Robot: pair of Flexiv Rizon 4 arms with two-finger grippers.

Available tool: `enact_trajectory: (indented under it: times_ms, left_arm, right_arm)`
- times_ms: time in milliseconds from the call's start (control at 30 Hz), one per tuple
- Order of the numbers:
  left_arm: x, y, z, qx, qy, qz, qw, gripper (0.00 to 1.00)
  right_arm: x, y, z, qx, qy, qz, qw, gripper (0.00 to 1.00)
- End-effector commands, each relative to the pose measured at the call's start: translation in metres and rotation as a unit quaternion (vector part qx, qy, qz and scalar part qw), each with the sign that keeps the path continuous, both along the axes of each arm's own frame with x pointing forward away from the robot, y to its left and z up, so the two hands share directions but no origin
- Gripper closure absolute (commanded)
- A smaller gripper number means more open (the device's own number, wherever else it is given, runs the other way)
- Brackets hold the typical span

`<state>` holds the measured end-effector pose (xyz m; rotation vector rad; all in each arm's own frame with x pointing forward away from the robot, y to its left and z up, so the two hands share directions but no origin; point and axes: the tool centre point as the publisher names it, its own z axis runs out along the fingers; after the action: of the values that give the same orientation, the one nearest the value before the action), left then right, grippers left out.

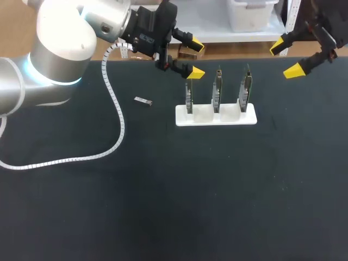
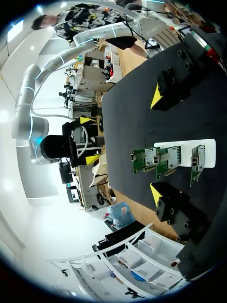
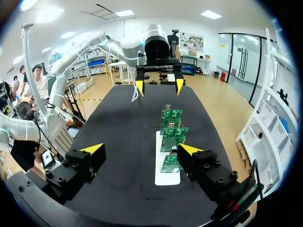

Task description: Pick up the optical module with the left hand, and insert it into the network port with the right hand.

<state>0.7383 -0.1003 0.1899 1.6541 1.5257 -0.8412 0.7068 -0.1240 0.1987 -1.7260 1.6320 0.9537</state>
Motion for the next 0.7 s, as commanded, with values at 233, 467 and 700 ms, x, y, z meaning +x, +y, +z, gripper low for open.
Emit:
enact_trajectory:
  times_ms: [233, 467, 700]
  left_arm:
    - [0.007, 0.025, 0.005, 0.049, -0.003, 0.013, 0.999, 0.00]
    - [0.014, 0.058, 0.005, 0.130, 0.000, 0.041, 0.991, 0.00]
    - [0.002, 0.066, -0.033, 0.191, -0.005, -0.041, 0.981, 0.00]
  right_arm:
    - [-0.001, 0.000, 0.000, 0.000, -0.001, -0.001, 1.000, 0.00]
    - [-0.001, 0.000, 0.000, 0.000, -0.001, -0.001, 1.000, 0.00]
    - [-0.001, 0.000, 0.000, 0.000, -0.001, -0.001, 1.000, 0.00]
